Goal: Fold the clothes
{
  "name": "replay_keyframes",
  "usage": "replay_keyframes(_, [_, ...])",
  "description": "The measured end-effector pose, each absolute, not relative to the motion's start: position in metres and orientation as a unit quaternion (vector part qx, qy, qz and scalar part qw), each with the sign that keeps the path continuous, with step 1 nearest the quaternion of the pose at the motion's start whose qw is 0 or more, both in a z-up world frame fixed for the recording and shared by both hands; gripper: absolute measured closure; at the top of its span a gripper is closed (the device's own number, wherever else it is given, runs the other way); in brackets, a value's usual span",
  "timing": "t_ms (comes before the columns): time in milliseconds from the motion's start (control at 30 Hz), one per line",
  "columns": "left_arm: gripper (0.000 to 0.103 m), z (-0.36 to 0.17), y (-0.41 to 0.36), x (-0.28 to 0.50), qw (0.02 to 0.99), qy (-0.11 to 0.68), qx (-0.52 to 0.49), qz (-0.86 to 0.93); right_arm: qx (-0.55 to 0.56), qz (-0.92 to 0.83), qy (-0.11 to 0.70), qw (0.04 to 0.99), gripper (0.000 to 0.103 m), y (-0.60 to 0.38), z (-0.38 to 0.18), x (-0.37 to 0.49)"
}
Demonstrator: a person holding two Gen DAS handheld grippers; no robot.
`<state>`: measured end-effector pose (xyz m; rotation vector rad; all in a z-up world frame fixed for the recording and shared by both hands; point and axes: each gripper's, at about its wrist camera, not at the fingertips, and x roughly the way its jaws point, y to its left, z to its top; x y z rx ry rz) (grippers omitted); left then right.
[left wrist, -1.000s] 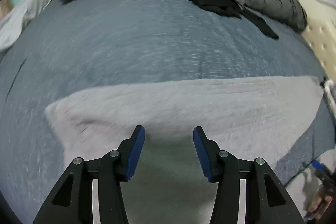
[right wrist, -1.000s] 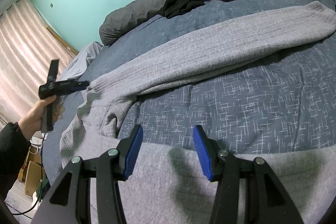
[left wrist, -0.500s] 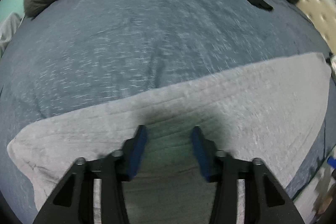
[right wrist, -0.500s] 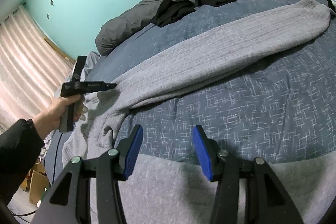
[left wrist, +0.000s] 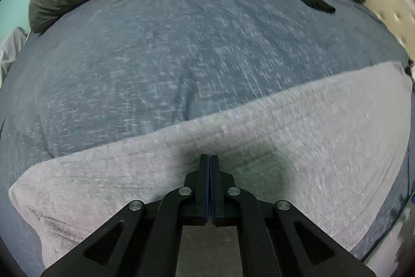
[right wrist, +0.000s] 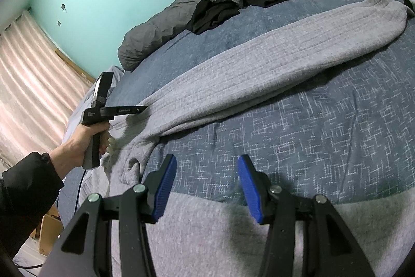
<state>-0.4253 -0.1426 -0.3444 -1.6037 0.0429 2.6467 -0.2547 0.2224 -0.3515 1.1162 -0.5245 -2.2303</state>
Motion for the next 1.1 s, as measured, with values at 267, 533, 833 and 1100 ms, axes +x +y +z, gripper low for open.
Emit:
replay_keyframes(267, [0.101, -0.309, -0.183, -0.395, 0.010, -0.030, -0.499, 0.866, 0.418, -0.841, -0.183, 0.291, 0.053, 0.223, -0.351, -0.256])
replay_keyframes(533, [0.056, -0.300, -0.258, -0.337, -0.035, -0.043, -0.514, 0.856, 0.426, -0.844, -0.172, 0.275, 0.046, 0.219, -0.350, -0.257])
replay_keyframes(833, [0.050, -0.310, -0.323, -0.303, -0.069, -0.068, -0.512, 0.854, 0.456, -0.834, -0.096, 0.294, 0.041, 0.161, -0.330, -0.310])
replay_keyframes(1100, [0.043, -0.315, -0.356, -0.329, -0.093, -0.086, -0.499, 0.857, 0.478, -0.833, 0.013, 0.277, 0.040, 0.097, -0.330, -0.395])
